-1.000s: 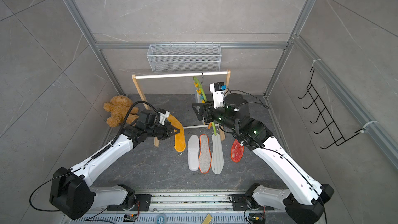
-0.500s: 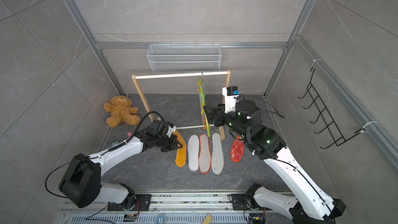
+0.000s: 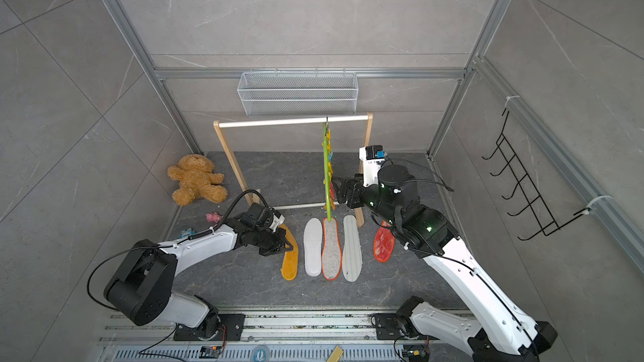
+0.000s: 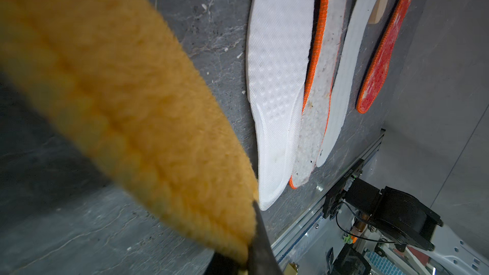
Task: Take the shoe insoles off the hanger
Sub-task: Place the insole at the center of the board.
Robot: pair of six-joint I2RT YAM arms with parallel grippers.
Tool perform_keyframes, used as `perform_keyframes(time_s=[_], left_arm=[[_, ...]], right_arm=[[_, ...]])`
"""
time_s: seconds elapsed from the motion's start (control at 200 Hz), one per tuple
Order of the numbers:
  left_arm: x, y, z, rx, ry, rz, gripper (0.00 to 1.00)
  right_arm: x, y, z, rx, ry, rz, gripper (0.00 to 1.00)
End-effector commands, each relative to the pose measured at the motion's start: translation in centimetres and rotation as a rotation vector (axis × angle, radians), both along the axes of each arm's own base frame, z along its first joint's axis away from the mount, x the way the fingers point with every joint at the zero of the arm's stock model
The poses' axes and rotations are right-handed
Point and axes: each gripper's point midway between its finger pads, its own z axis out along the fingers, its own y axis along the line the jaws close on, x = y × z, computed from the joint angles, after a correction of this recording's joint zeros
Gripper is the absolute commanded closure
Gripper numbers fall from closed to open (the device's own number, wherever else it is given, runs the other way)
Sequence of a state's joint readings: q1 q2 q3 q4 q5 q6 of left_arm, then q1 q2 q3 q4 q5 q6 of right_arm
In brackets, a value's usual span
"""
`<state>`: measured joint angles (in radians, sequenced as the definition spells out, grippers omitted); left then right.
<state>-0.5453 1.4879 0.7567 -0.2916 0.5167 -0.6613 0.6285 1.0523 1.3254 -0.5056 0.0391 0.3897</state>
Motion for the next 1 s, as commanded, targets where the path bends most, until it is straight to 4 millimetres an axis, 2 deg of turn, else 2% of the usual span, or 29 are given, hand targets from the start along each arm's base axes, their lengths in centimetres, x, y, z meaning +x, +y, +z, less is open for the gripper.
perform_keyframes(time_s=[0.0,0.29,0.474,0.749,0.994], left_arm=[[0.0,0.4,-0.8,0.028,-0.007,-0.01,1.0],[-0.7,1.5,-2.2,0.088,0.022,0.0,1.0],[-0.5,1.7,-2.5,0.104,0.021,0.007,1.0],[0.3,1.4,-2.8,0.105,0.015,0.015,1.0],[0.9,0.7,-3.0,0.083,0.018,0.018,1.0]], right_arm=[[-0.5,-0.5,0.1,0.022,0.003,-0.007,0.2],[-0.5,-1.1,-1.2,0.034,0.033,-0.022,0.19],[-0.8,-1.9,-2.4,0.04,0.059,-0.039,0.19],[-0.9,-3.6,-5.4,0.077,0.123,-0.08,0.19],[-0.1,-5.1,-8.7,0.137,0.217,-0.116,0.19]])
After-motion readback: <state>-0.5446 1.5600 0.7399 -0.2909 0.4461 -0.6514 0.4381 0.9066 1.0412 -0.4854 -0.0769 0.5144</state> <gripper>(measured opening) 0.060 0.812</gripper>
